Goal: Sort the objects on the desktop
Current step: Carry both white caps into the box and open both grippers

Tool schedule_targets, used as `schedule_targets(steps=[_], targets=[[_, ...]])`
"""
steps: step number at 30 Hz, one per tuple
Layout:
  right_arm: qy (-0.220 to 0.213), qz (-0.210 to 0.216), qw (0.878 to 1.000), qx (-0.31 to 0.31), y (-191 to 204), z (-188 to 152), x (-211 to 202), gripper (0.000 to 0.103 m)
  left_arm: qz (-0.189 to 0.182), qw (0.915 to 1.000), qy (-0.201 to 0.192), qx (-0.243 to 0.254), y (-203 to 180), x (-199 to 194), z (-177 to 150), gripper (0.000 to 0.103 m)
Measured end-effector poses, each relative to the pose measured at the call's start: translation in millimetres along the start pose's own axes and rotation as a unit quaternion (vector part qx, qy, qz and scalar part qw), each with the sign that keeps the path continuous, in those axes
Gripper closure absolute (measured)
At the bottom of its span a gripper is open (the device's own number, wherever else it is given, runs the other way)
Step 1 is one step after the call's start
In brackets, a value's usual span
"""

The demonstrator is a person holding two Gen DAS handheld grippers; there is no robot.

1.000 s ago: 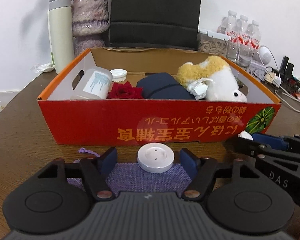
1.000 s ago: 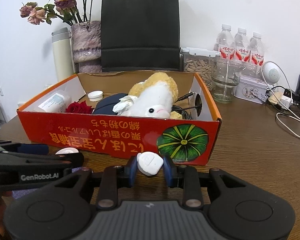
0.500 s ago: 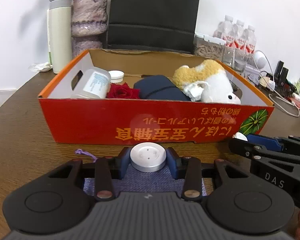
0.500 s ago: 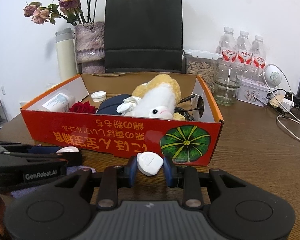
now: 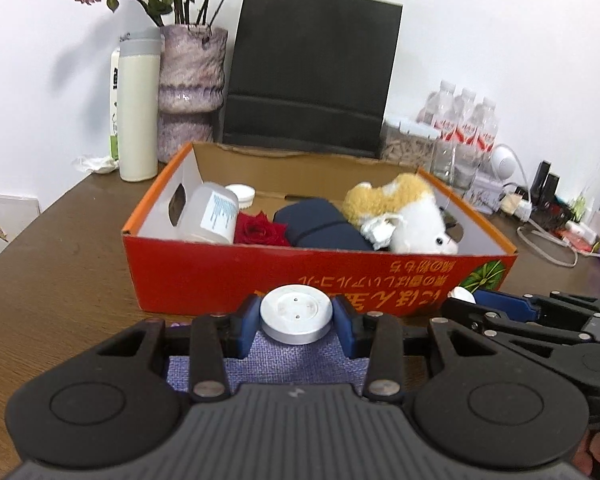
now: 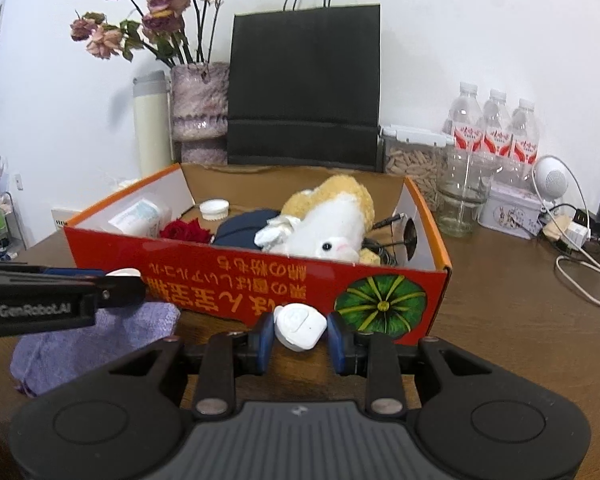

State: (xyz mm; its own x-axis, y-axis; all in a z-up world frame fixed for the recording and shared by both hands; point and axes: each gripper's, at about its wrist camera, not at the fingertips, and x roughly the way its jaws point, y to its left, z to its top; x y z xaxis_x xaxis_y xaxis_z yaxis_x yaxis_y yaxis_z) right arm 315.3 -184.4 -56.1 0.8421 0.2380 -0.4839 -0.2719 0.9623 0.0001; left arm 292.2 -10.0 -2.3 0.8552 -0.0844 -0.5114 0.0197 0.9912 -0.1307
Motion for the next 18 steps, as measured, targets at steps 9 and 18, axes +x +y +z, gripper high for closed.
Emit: schedule_targets(steps=[9, 18], targets=[[-0.027, -0.005, 1.0, 0.004, -1, 4, -18, 0.076, -0.006, 0.9995, -0.032, 0.0, -1, -20, -1, 0.063], [-0.032, 0.013, 0.999, -0.006, 16, -2, -29, 0.076, -0.012, 0.9989, -0.045, -0.002, -2, -22, -2, 0.063]])
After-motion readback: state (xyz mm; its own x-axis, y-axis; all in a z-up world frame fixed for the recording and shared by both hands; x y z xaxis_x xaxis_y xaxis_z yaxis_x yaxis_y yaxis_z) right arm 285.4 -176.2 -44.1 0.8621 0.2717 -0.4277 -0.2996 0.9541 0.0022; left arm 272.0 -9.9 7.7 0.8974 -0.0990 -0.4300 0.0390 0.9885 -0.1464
